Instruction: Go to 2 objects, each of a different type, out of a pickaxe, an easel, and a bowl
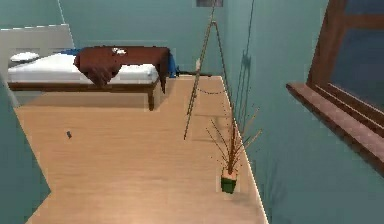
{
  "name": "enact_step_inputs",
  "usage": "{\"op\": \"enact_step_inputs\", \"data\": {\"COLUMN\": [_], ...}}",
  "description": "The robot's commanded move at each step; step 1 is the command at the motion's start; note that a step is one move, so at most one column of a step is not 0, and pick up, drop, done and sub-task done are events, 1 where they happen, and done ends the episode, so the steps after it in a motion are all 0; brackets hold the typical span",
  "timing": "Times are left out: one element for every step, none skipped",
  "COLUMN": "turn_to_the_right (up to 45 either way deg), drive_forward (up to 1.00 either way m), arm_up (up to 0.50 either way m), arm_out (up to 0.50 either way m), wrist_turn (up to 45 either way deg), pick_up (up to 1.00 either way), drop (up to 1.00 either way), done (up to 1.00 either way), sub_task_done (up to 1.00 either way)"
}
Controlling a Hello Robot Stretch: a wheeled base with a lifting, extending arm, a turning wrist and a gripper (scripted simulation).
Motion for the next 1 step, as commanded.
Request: {"op": "enact_step_inputs", "data": {"turn_to_the_right": [-3.0], "drive_forward": [0.0], "arm_up": [0.0], "arm_out": [0.0], "wrist_turn": [0.0], "pick_up": [0.0], "drop": [0.0], "done": [0.0], "sub_task_done": [0.0]}}
